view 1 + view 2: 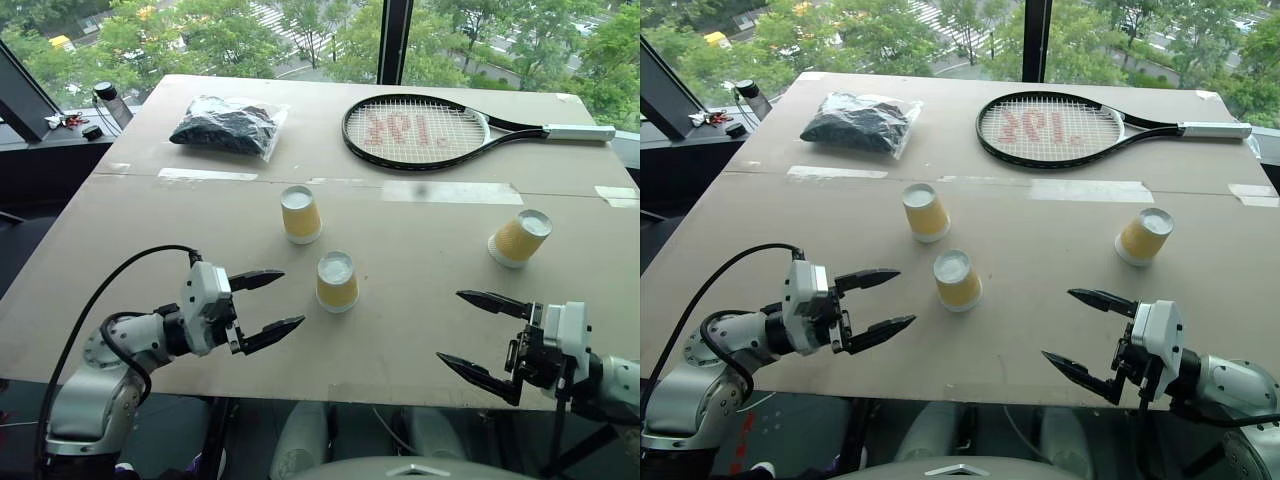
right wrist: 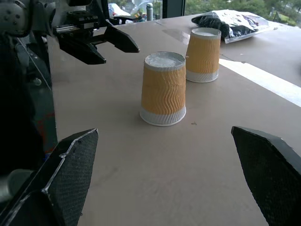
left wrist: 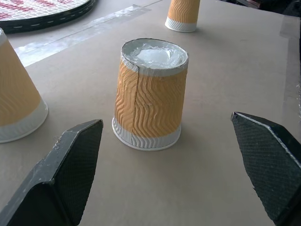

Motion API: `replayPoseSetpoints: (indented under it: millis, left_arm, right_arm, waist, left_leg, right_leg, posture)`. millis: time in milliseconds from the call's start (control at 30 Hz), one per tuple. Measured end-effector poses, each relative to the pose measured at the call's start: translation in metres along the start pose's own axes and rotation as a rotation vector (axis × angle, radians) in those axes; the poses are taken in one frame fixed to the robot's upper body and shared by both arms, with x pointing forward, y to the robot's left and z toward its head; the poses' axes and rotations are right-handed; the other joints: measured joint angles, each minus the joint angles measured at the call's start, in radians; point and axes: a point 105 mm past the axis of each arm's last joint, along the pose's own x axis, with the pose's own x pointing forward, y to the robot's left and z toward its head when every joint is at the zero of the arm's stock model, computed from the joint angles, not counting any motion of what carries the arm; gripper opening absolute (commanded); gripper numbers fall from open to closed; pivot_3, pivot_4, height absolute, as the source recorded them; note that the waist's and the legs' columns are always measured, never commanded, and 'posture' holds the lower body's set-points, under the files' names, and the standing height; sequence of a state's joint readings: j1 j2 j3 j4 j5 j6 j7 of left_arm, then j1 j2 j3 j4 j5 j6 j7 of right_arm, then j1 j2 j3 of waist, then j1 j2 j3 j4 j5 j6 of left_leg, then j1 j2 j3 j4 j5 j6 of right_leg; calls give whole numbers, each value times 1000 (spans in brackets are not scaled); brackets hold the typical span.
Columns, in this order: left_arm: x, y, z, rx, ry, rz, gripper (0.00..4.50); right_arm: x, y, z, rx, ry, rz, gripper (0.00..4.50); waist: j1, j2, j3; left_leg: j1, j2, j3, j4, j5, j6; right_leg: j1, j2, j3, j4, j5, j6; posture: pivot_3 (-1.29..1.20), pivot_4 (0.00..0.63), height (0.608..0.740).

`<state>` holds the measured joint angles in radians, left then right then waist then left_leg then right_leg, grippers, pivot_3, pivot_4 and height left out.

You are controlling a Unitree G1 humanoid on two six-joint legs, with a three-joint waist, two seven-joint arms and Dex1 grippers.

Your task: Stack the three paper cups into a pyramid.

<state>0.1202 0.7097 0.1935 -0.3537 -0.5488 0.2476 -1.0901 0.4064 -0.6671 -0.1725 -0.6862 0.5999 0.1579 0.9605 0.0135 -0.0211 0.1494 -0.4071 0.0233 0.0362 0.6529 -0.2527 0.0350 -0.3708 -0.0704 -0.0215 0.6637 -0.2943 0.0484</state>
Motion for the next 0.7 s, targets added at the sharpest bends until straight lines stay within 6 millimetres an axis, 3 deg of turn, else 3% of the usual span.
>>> replayPoseSetpoints:
  millis: [267, 667, 700]
  left_arm:
    - [22, 11, 1, 45, -6, -72, 4500]
    - [67, 23, 6, 113, -18, -169, 4500]
    - [69, 22, 4, 108, -15, -177, 4251]
  right_arm:
    - [1, 1, 5, -38, -12, 39, 4481]
    - [0, 5, 1, -14, -23, -95, 4481]
    - [0, 6, 1, -17, -25, -99, 4498]
  waist:
    - [0, 0, 0]
    - [0, 0, 0]
    - [-1, 0, 0]
  left_leg:
    - [9, 0, 0, -1, 0, 0]
    - [9, 0, -2, 0, 0, 0]
    - [9, 0, -1, 0, 0, 0]
  right_leg:
    - [9, 0, -2, -1, 0, 0]
    - [9, 0, -4, -1, 0, 0]
    - [9, 0, -4, -1, 0, 0]
  posture:
    - [0, 150, 740]
    - [0, 150, 740]
    - [0, 150, 740]
